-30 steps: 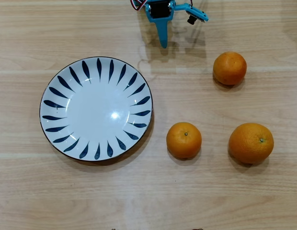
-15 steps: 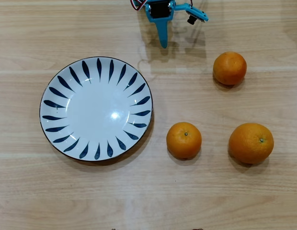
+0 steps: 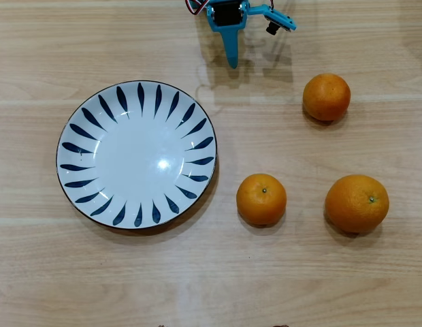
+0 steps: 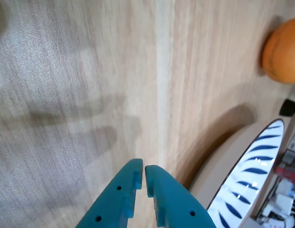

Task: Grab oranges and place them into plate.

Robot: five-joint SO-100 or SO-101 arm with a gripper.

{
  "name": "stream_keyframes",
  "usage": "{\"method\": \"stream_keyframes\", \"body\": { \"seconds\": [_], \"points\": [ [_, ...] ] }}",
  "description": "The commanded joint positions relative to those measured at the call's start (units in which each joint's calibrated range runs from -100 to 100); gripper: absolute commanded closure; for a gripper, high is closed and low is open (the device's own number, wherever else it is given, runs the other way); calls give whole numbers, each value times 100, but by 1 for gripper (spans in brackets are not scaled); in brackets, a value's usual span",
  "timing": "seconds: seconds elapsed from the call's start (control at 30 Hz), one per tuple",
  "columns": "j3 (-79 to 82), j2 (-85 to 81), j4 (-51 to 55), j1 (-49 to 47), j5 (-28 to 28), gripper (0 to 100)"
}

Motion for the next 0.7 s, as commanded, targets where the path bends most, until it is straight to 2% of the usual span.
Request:
{"method": "stream_keyframes", "body": {
  "seconds": [0.0, 0.47, 0.67],
  "points": [
    [13, -59, 9, 8, -1, 98],
    [-50, -51, 9, 80, -1, 98],
    [-1263, 499, 112, 0, -1, 98]
  ]
}}
